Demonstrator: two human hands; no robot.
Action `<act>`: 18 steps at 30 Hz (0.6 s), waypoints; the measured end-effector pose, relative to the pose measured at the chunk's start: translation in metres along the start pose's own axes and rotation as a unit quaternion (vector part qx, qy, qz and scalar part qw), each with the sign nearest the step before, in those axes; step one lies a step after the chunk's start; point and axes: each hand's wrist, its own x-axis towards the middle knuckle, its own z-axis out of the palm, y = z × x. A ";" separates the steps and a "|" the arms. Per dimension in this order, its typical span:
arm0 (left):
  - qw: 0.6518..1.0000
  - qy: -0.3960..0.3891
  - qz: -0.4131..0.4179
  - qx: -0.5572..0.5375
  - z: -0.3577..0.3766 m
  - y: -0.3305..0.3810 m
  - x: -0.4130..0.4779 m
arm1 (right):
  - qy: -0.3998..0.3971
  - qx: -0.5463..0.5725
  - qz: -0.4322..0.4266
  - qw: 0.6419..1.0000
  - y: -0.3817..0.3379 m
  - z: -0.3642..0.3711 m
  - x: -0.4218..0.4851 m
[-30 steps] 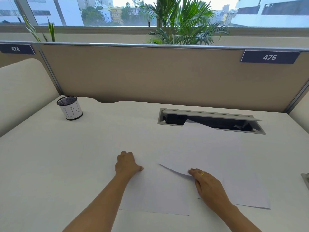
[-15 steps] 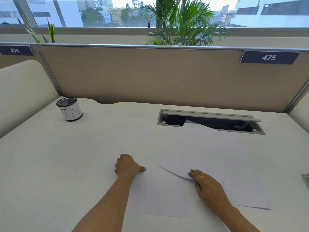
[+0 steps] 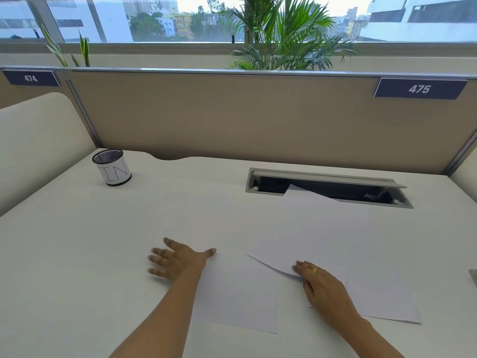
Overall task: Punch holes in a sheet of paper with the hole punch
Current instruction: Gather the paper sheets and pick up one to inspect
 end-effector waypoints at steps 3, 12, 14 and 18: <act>1.000 -0.021 -0.014 -0.001 0.000 -0.008 0.003 | -0.002 0.002 -0.005 1.000 0.001 0.000 0.001; 1.000 0.009 0.025 -0.015 -0.004 -0.017 0.009 | -0.012 -0.029 0.012 0.999 0.009 -0.005 -0.001; 0.999 0.016 0.023 -0.022 -0.007 -0.018 0.009 | -0.011 -0.036 0.013 0.999 0.007 -0.004 -0.003; 0.999 0.008 0.001 -0.037 -0.013 -0.017 0.010 | -0.004 -0.027 0.010 1.000 0.004 -0.003 -0.003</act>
